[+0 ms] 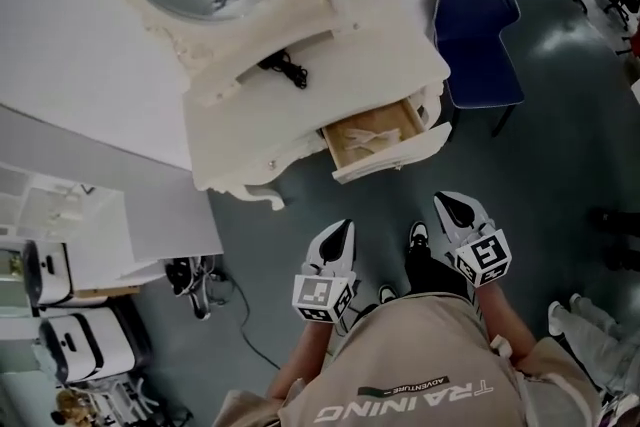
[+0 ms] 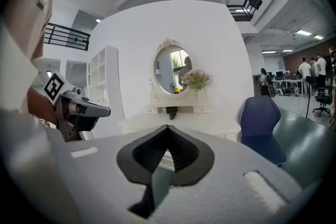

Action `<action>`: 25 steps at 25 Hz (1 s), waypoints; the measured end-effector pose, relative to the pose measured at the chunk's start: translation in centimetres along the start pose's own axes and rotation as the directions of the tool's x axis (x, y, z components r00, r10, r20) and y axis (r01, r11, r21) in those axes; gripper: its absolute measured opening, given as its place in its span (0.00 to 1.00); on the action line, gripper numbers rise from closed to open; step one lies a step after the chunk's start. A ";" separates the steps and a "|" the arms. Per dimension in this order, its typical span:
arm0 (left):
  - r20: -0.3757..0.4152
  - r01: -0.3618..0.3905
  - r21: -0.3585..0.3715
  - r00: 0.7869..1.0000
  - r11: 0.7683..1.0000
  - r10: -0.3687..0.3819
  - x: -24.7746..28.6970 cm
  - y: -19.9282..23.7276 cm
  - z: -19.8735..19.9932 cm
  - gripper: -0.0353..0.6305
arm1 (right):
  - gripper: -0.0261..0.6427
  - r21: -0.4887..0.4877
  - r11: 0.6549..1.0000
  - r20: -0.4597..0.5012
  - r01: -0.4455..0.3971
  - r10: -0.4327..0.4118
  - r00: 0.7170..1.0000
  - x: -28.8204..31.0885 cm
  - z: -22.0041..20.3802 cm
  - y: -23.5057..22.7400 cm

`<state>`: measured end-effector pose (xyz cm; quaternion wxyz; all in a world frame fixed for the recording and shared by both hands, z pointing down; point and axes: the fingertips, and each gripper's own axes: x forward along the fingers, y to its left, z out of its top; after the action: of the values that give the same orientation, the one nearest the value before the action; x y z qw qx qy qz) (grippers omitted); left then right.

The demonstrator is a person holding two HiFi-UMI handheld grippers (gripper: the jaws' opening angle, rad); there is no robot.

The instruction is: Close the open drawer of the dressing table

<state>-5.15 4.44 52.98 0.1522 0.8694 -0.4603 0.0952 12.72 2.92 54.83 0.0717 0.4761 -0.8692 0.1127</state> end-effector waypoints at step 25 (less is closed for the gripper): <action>0.043 -0.105 -0.005 0.994 0.994 0.105 12.8 6.9 7.4 0.08 | 0.04 -0.012 0.999 -0.099 -0.052 0.051 0.994 12.7 2.5 -11.3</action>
<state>-3.53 -11.68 51.22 0.1381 0.8456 -0.5088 0.0838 15.37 -13.91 56.77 0.1151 0.4469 -0.8774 0.1315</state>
